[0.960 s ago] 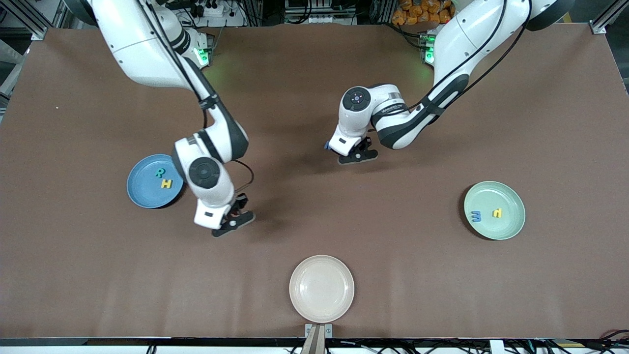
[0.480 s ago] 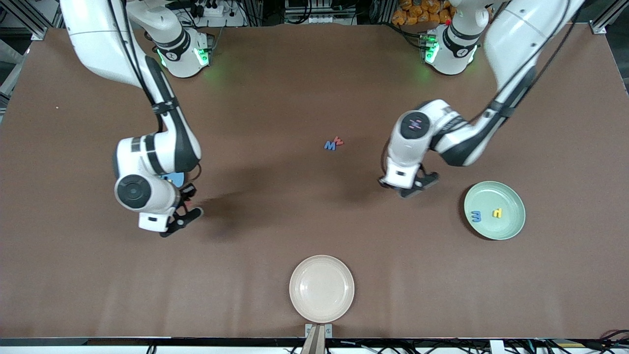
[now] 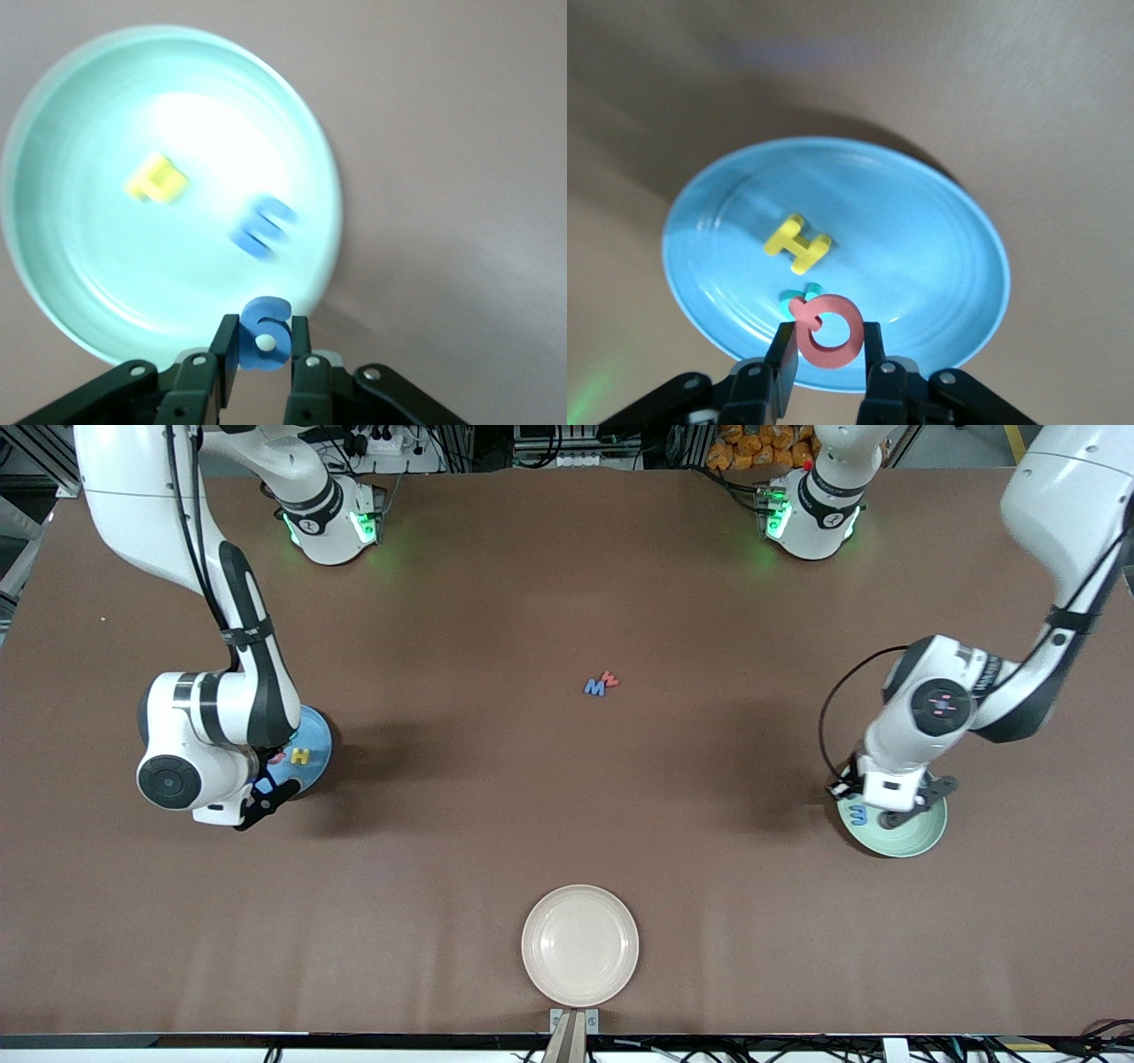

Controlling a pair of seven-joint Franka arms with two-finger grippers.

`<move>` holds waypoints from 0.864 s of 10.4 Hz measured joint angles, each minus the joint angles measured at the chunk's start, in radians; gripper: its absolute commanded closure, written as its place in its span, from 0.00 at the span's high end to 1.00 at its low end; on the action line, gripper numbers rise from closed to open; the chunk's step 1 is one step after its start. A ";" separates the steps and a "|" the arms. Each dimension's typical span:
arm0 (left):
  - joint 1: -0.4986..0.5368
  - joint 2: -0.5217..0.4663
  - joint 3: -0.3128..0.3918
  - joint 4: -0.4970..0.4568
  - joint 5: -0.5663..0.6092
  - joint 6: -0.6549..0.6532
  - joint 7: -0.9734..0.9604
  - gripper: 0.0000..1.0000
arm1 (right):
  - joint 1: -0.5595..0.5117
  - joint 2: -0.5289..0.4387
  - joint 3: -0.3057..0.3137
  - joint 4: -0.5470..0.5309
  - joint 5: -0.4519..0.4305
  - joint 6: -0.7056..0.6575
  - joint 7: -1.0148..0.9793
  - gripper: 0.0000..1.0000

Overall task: Sort uppercase to blue plate, lowercase to green plate
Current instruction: 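Place the Q on the blue plate while the left gripper places the 6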

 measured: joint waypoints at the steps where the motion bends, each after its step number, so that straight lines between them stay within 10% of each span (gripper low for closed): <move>1: 0.036 0.000 0.000 0.000 0.000 0.000 0.049 0.24 | 0.000 0.001 -0.005 -0.016 -0.012 0.027 -0.015 0.48; 2: 0.053 0.001 0.000 0.000 0.000 -0.001 0.074 0.99 | -0.001 0.001 -0.012 -0.027 -0.016 0.051 -0.025 0.89; 9: 0.028 0.008 -0.039 -0.035 -0.002 -0.009 0.000 1.00 | 0.012 -0.043 0.007 -0.018 -0.011 0.016 0.117 0.91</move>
